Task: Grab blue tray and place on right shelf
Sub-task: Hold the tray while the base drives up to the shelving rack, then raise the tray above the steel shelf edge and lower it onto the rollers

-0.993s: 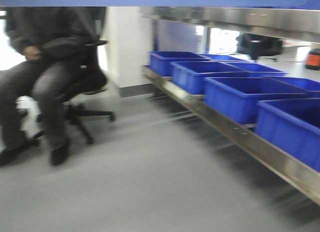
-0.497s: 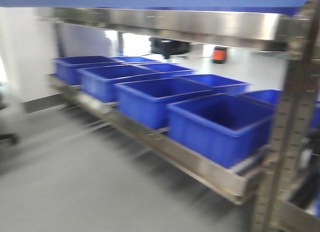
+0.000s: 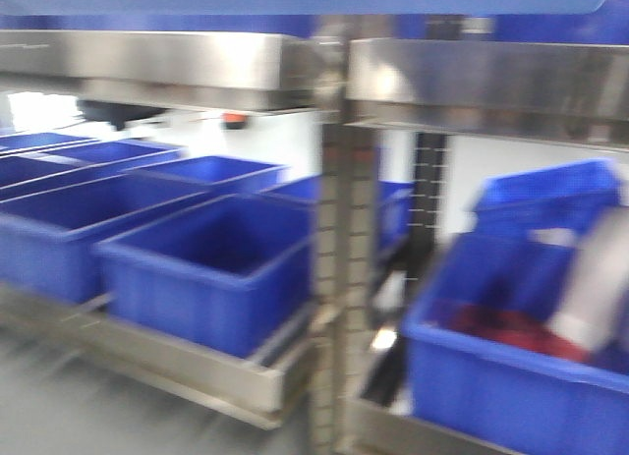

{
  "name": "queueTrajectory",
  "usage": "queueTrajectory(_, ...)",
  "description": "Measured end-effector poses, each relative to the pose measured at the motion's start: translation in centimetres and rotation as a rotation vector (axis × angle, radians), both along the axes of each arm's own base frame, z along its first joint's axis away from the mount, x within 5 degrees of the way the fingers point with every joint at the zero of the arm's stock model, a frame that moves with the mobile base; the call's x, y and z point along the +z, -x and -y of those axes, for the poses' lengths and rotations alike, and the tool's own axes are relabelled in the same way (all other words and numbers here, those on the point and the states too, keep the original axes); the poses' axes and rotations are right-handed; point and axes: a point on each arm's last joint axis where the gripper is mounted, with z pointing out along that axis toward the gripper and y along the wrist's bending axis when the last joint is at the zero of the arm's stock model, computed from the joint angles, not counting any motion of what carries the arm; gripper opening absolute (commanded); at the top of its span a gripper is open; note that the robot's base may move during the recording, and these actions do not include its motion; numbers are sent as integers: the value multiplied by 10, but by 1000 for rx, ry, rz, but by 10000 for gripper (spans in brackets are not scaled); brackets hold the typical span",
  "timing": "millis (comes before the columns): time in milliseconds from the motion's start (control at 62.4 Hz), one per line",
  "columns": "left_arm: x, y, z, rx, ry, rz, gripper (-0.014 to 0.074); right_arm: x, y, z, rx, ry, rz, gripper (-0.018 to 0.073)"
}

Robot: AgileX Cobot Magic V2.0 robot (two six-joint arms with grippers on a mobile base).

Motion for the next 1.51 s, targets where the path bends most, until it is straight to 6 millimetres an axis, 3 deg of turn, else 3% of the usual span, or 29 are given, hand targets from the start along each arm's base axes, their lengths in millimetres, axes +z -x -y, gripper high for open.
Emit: queueTrajectory(1506,0,0,0,-1,3,-1,-48,0,0,1,-2,1,0,57)
